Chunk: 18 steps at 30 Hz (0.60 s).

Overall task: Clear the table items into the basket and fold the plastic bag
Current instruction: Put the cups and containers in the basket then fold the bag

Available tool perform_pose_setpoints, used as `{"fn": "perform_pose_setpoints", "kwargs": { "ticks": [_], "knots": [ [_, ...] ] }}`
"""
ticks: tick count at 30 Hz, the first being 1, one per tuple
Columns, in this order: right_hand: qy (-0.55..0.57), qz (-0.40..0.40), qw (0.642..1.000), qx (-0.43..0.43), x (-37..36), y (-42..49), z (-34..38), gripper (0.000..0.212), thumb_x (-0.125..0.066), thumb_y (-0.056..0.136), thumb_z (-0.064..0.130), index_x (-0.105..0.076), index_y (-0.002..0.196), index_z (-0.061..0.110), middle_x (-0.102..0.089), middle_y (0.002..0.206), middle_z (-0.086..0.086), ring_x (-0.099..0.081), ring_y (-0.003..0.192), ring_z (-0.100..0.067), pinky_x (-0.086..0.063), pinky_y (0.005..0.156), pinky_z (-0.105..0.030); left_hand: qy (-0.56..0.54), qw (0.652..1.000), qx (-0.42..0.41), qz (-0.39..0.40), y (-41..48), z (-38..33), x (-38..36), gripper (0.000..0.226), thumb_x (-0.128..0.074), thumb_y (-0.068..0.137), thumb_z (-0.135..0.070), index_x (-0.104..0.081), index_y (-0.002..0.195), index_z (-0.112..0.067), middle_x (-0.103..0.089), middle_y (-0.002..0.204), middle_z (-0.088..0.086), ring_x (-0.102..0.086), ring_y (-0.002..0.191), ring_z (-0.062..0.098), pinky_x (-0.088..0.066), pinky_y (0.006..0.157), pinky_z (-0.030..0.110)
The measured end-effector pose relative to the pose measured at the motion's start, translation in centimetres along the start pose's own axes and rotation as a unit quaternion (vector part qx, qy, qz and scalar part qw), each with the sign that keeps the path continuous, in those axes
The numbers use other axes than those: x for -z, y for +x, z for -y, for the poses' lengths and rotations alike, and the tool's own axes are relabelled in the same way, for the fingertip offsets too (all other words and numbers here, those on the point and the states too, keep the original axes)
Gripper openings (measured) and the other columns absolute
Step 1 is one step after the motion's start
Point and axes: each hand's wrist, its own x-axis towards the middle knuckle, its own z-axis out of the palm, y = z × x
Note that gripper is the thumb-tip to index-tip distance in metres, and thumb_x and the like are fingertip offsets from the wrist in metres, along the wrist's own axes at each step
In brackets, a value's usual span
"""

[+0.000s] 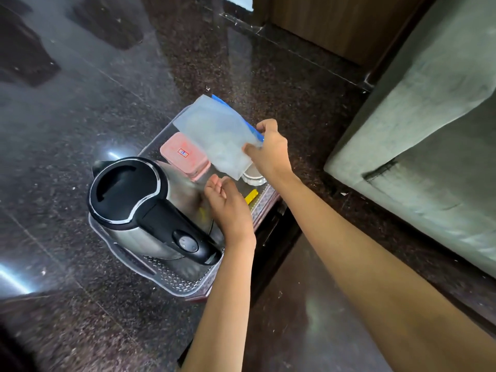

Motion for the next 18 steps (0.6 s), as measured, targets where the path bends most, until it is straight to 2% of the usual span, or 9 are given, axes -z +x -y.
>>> {"fn": "perform_pose_setpoints", "kwargs": {
  "ticks": [1,3,5,7,9,13,15,18],
  "knots": [
    [-0.029,0.003,0.999,0.017,-0.2,0.0,0.0,0.044,-0.066,0.085,0.005,-0.043,0.122,0.007,-0.055,0.116,-0.013,-0.055,0.093,-0.023,-0.044,0.074,-0.025,0.008,1.000,0.009,0.007,0.1,0.1,0.0,0.051,-0.044,0.083,-0.032,-0.042,0.130,-0.013,-0.049,0.134,0.024,-0.050,0.122,0.038,-0.042,0.105,0.040],
    [-0.121,-0.003,0.991,0.062,-0.6,-0.1,-0.3,0.046,-0.065,0.085,0.007,-0.042,0.125,0.008,-0.050,0.125,-0.015,-0.051,0.104,-0.030,-0.045,0.087,-0.039,0.010,1.000,0.017,0.021,0.1,-0.1,-0.1,0.051,-0.043,0.085,-0.032,-0.040,0.133,-0.013,-0.045,0.139,0.025,-0.045,0.128,0.038,-0.037,0.110,0.045],
    [-0.261,-0.037,0.958,0.109,-1.0,-0.2,-0.8,0.049,-0.063,0.085,0.013,-0.044,0.129,0.010,-0.050,0.127,-0.014,-0.047,0.110,-0.034,-0.042,0.094,-0.042,0.011,0.999,0.022,0.024,0.1,0.0,-0.1,0.055,-0.044,0.084,-0.034,-0.038,0.135,-0.013,-0.043,0.139,0.025,-0.044,0.129,0.037,-0.037,0.110,0.045],
    [-0.320,-0.065,0.935,0.140,-1.1,-0.3,-1.2,0.051,-0.059,0.084,0.012,-0.046,0.134,0.013,-0.051,0.127,-0.012,-0.045,0.112,-0.033,-0.042,0.094,-0.041,0.015,0.999,0.022,0.019,0.3,0.2,-0.3,0.055,-0.045,0.084,-0.034,-0.039,0.135,-0.013,-0.045,0.139,0.023,-0.045,0.128,0.037,-0.037,0.109,0.046],
    [-0.306,-0.052,0.939,0.151,-1.0,-0.2,-1.5,0.055,-0.055,0.085,0.006,-0.045,0.138,0.016,-0.051,0.132,-0.008,-0.041,0.120,-0.031,-0.041,0.095,-0.043,0.018,0.999,0.021,0.018,0.5,0.3,-0.4,0.048,-0.045,0.091,-0.026,-0.037,0.136,-0.011,-0.045,0.139,0.022,-0.043,0.129,0.037,-0.037,0.109,0.047],
    [-0.263,-0.002,0.953,0.150,-0.5,0.2,-1.7,0.057,-0.048,0.090,0.004,-0.041,0.144,0.019,-0.040,0.149,-0.004,-0.026,0.139,-0.025,-0.028,0.110,-0.045,0.004,0.998,0.042,0.040,0.9,0.1,-1.1,0.053,-0.046,0.094,-0.023,-0.029,0.142,-0.008,-0.043,0.144,0.016,-0.039,0.134,0.033,-0.036,0.110,0.047],
    [-0.250,0.024,0.954,0.162,-0.2,0.4,-1.5,0.058,-0.045,0.091,0.004,-0.038,0.146,0.020,-0.035,0.153,-0.004,-0.019,0.145,-0.024,-0.020,0.115,-0.043,-0.006,0.997,0.055,0.055,1.3,-0.2,-1.5,0.059,-0.051,0.088,-0.030,-0.032,0.140,-0.009,-0.049,0.140,0.009,-0.049,0.128,0.024,-0.040,0.108,0.042],
    [-0.258,0.075,0.943,0.194,0.1,0.6,-1.2,0.056,-0.041,0.094,0.007,-0.035,0.148,0.021,-0.029,0.157,-0.007,-0.013,0.148,-0.026,-0.010,0.119,-0.046,0.013,0.997,0.066,0.040,2.5,0.0,-1.9,0.060,-0.057,0.076,-0.041,-0.048,0.127,-0.010,-0.064,0.121,0.005,-0.062,0.110,0.019,-0.047,0.100,0.041]
  ]
}}
